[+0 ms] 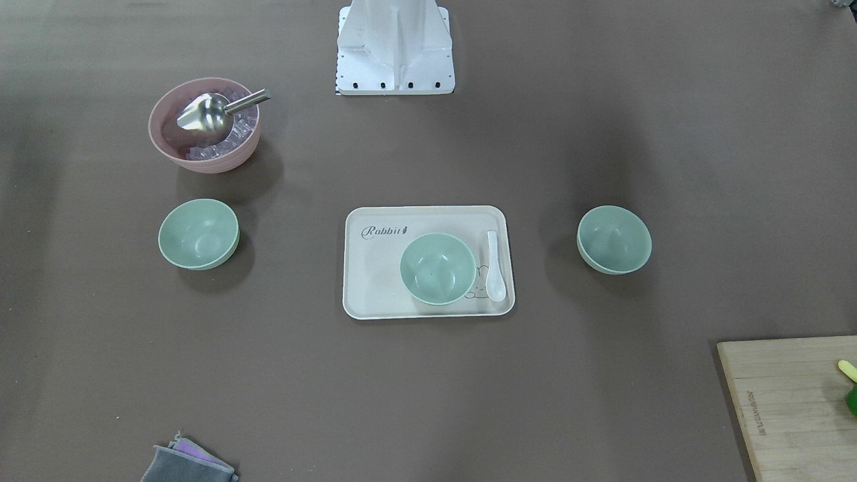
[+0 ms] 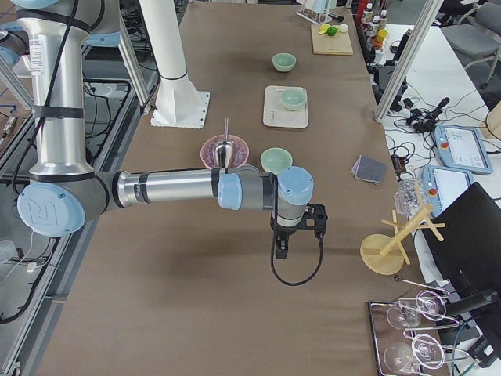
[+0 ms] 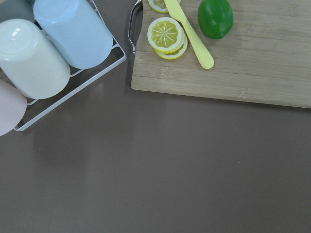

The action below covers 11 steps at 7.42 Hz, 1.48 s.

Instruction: Stack green bowls together

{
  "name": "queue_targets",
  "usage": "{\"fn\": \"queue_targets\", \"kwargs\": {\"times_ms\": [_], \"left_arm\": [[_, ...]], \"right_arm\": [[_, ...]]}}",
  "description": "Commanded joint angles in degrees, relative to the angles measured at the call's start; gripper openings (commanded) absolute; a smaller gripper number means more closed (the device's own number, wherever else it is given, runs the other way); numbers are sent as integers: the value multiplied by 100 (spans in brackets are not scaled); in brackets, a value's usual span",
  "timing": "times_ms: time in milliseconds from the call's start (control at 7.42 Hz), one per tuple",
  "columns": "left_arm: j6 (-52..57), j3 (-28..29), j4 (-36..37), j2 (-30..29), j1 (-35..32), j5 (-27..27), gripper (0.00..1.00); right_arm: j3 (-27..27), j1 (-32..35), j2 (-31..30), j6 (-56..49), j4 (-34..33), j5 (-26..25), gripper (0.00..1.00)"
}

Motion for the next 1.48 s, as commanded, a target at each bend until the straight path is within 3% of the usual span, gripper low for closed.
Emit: {"fn": "queue_targets", "kwargs": {"times_ms": [0, 1348], "left_arm": [[9, 4, -3, 4, 0, -4, 98], [70, 39, -21, 4, 9, -13, 98]], "right_arm": [[30, 0, 0, 1, 0, 21, 100], [39, -9, 123, 1, -9, 12, 100]]}}
